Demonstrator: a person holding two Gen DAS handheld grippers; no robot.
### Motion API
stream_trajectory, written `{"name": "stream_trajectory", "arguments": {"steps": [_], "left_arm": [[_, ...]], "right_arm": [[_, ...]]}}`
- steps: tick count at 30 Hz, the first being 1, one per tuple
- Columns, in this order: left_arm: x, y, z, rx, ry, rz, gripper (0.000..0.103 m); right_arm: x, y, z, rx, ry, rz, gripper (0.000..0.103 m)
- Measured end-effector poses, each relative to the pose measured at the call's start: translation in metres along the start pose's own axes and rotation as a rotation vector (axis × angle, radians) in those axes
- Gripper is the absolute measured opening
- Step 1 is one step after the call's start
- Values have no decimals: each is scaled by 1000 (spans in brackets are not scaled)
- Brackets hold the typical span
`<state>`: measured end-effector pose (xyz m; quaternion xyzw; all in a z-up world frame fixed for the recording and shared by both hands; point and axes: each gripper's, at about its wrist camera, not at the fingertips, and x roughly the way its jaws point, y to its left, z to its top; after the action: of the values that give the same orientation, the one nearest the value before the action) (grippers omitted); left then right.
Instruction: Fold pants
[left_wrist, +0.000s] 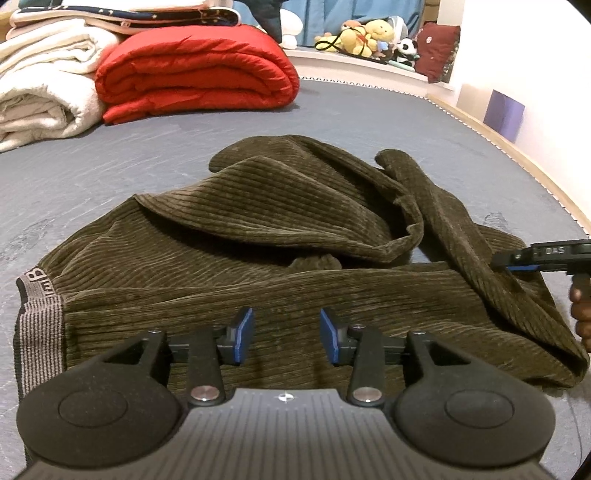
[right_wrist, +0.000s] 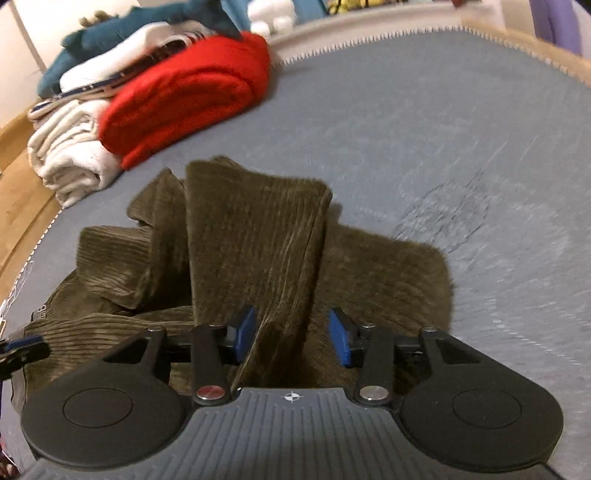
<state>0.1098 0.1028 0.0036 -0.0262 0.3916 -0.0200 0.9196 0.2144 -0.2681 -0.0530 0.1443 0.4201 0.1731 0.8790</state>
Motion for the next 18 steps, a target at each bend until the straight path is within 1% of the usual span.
{"name": "stream_trajectory", "arguments": {"steps": [2, 4, 6, 7, 8, 11, 13, 15, 16, 18], "left_arm": [[0, 3, 0, -5, 1, 6, 44], [-1, 6, 0, -13, 2, 9, 44], [0, 7, 1, -18, 2, 10, 44], [0, 7, 1, -18, 2, 8, 44], [0, 6, 1, -17, 1, 7, 44], [0, 4, 3, -18, -5, -1, 44], [-1, 2, 4, -17, -10, -5, 44], [-1, 1, 4, -18, -14, -11, 44], [0, 0, 4, -17, -15, -13, 44], [0, -1, 3, -15, -15, -16, 44]], "right_arm": [[13, 1, 1, 1, 19, -2, 49], [22, 6, 3, -11, 19, -1, 52], [25, 13, 4, -41, 9, 0, 51], [26, 13, 3, -58, 0, 1, 32], [27, 15, 3, -80, -10, -6, 8], [21, 12, 6, -95, -52, 4, 8], [-2, 9, 13, -88, -141, 11, 8], [-34, -2, 21, -41, -248, 36, 8], [-55, -11, 24, -16, -318, 40, 7], [-91, -29, 25, 26, -446, 11, 7]]}}
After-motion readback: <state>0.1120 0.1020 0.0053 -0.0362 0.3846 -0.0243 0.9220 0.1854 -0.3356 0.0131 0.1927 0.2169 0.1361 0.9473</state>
